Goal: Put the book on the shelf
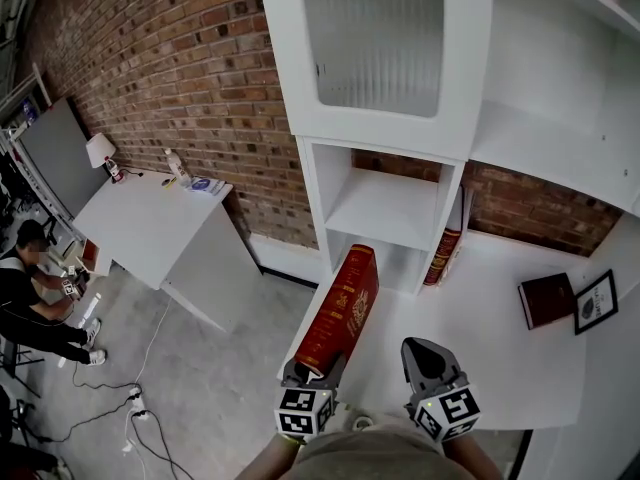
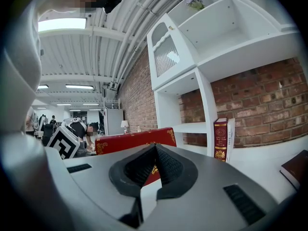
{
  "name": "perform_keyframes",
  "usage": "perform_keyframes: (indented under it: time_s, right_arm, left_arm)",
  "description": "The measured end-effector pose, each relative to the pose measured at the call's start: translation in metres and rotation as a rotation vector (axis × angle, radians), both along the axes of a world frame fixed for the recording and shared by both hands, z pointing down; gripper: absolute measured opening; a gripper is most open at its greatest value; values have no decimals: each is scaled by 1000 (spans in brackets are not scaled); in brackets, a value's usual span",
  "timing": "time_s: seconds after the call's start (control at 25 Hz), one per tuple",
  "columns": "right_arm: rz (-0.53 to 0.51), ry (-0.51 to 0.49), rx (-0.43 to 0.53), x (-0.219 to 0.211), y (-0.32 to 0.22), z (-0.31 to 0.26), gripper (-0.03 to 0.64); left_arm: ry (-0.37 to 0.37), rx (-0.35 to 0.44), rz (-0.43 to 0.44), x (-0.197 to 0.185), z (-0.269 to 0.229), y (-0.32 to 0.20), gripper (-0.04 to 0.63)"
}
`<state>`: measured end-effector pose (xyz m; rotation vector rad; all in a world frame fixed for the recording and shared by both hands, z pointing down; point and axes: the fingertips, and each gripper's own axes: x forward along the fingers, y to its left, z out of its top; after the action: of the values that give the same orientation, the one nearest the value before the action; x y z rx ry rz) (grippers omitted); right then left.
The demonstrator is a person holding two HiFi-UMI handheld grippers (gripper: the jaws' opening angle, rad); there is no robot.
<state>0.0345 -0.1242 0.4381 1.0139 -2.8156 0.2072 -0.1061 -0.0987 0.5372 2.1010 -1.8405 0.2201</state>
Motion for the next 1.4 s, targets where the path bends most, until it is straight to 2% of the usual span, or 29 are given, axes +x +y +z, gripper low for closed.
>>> perform_keyframes:
  time_s: [0.4,0.96,1.4]
  right_arm:
    - [7,-38,-11,8,-18,13,6]
    - [61,12,-31,9,-31,15,6]
    - [118,11,-23,12,-45,12,6]
  left_arm:
    - [-5,-30,-4,7,14,-19,233]
    - [-22,-72,43,3,33,-46,233]
    - [-28,-90,71,0,43,-70,233]
